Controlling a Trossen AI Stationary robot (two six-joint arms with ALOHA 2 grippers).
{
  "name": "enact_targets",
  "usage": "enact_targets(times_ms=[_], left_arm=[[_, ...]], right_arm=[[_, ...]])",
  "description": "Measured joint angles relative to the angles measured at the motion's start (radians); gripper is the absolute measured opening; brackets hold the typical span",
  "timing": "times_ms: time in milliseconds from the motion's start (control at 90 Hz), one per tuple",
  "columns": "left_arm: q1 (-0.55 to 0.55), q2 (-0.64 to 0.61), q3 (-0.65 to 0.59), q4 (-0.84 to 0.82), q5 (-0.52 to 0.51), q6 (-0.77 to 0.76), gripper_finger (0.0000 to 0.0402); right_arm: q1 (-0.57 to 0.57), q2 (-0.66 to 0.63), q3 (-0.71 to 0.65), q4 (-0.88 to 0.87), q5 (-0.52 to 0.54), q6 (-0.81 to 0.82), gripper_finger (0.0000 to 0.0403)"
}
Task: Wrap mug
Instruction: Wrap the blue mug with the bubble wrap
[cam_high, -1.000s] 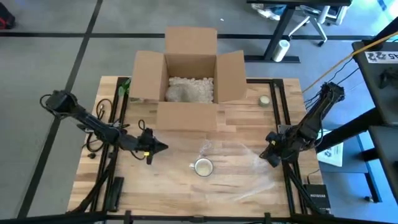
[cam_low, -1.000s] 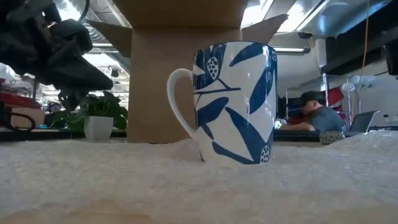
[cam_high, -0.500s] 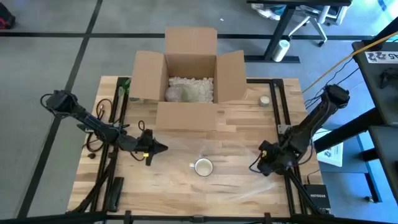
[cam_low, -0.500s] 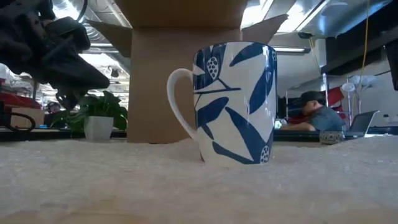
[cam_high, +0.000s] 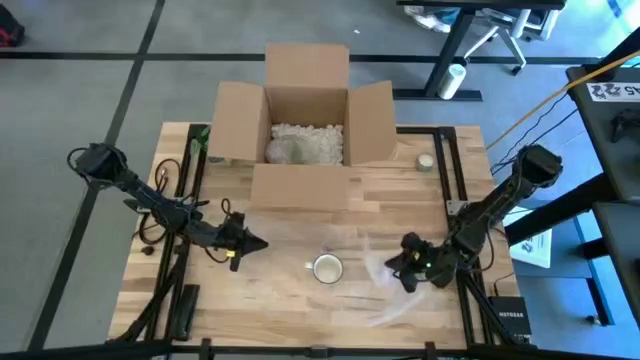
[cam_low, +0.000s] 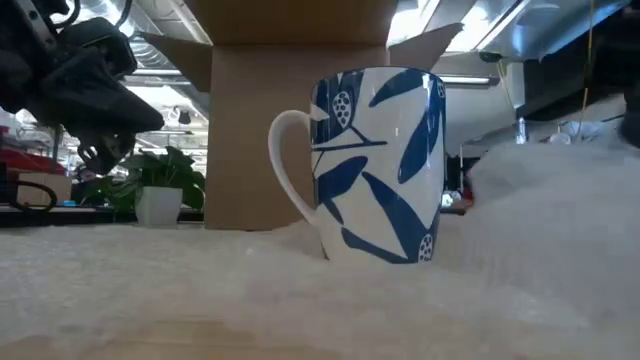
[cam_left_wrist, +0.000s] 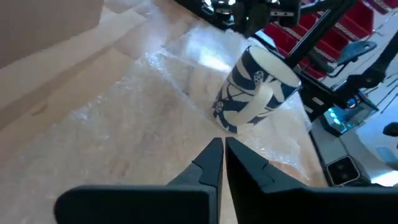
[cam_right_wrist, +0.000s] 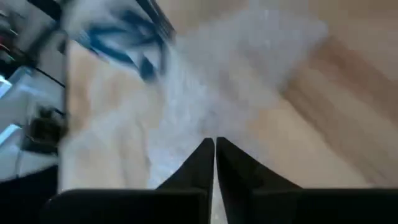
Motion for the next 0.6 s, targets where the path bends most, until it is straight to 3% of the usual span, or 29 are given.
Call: enact_targets(times_ms=[133, 256, 389, 600], left_arm=[[-0.015, 0.000, 0.000, -0.001, 0.000, -0.008, 0.0000], [-0.033, 0.000, 0.000, -0.002, 0.000, -0.011, 0.0000], [-0.050, 0.000, 0.000, -0.003, 0.000, -0.016, 0.0000], [-0.067, 0.000, 0.000, -0.004, 0.000, -0.013, 0.0000]], right_arm=[[-0.105, 0.000, 0.000, 0.183, -0.031, -0.211, 0.0001], [-0.183, 0.000, 0.012, 0.264, -0.144, -0.325, 0.0000], [-0.214, 0.000, 0.043, 0.133, -0.197, -0.308, 0.0000], [-0.212, 0.000, 0.118, -0.233, -0.094, -0.145, 0.0000]])
